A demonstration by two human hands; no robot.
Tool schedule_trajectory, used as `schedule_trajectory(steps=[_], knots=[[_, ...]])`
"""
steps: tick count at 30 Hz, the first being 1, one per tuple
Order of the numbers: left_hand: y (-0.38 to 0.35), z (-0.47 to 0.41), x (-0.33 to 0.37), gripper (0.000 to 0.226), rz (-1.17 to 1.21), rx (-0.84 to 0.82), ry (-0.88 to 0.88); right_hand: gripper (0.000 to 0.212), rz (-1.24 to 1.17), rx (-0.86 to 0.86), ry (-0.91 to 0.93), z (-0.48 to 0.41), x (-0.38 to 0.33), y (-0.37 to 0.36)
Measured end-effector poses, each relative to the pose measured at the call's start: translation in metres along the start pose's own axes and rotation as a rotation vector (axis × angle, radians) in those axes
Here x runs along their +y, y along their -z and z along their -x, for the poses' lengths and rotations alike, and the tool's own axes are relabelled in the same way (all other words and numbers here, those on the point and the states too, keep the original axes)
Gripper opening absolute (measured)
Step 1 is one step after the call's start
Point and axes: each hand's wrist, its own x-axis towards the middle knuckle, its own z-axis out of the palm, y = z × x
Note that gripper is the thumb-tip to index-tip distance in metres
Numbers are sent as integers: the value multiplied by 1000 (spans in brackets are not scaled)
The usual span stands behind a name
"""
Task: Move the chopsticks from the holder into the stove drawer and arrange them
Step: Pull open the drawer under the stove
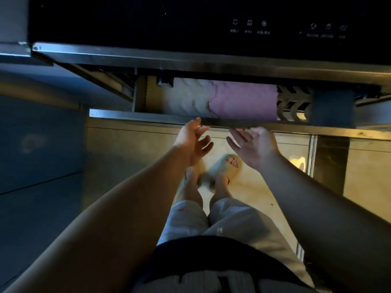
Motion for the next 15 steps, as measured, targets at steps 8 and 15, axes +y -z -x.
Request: schedule_trajectory(steps=[8, 15], knots=[[25, 30, -42, 33, -5, 75, 104, 41, 35, 96, -97, 37, 32, 30], [33, 49, -54, 29, 31, 104, 190, 36, 48, 183, -197, 48, 43, 43]])
